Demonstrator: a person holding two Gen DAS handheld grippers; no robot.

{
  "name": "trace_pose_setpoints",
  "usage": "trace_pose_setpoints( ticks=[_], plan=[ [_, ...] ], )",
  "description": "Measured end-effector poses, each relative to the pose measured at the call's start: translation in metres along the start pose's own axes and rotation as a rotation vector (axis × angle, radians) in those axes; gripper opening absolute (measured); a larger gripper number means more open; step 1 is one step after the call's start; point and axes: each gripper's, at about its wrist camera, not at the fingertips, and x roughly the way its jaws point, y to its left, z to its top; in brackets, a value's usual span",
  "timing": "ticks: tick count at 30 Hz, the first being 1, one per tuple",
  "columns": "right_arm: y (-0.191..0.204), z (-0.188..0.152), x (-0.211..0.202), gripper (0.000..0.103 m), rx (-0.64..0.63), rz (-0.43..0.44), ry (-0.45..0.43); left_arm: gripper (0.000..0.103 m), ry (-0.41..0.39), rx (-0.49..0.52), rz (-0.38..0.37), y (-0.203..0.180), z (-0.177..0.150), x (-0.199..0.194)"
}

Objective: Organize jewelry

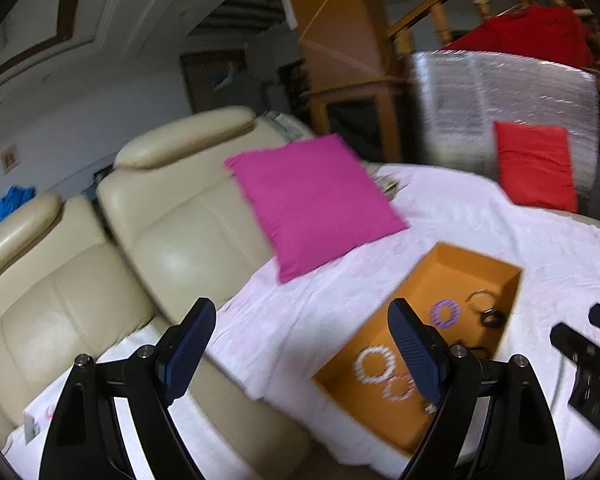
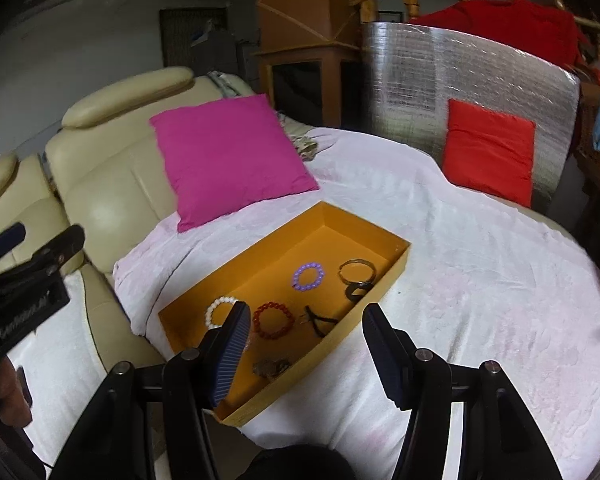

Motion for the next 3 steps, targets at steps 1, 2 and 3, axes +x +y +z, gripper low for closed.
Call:
trace_pose_setpoints(
  ticks=[1,2,3],
  plan=[
    [-0.017,0.001,-0.002,0.062,0.03,-0.011,-0.011,0.088,-0.004,0.025,-0.028,-0.016,0.002,-0.001],
    [-0.037,0.002,-0.003,0.062,0.061,-0.033,-0.022,0.088,-0.002,0.046,-0.071,-0.031,0.004,-0.002],
    [-0.06,0.002,-0.004,0.062,0.094,-0.064,-0.032,0.088,0.003,0.064,-0.13,-0.049,0.006,-0.001]
  ],
)
